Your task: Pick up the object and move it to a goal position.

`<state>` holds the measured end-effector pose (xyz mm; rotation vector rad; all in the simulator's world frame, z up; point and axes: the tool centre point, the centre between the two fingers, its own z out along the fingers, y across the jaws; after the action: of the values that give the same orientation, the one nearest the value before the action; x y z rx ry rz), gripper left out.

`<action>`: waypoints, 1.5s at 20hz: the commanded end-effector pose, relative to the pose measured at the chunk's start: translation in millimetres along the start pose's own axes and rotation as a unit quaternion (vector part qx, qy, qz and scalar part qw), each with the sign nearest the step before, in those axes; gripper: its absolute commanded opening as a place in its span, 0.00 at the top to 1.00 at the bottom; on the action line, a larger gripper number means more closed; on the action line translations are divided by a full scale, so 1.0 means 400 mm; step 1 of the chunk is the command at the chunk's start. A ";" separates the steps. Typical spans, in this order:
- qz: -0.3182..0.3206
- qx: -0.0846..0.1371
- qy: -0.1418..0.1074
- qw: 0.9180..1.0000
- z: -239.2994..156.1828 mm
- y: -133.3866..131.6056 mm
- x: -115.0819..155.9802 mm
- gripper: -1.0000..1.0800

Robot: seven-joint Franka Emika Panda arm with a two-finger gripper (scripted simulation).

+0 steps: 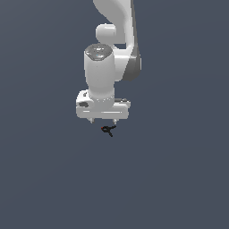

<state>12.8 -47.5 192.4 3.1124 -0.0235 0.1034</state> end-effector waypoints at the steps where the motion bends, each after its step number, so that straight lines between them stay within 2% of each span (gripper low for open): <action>1: -0.009 0.000 -0.001 1.000 0.005 0.001 -0.002 0.04; 10: -0.081 -0.001 -0.005 0.997 0.045 0.003 -0.020 0.04; 16: -0.159 -0.001 -0.010 0.987 0.085 0.004 -0.040 0.04; 23: -0.255 0.002 -0.015 0.967 0.135 0.003 -0.066 0.04; 30: -0.348 0.007 -0.019 0.937 0.182 -0.001 -0.095 0.04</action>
<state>-17.9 -48.9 121.5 2.9423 0.9944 0.0254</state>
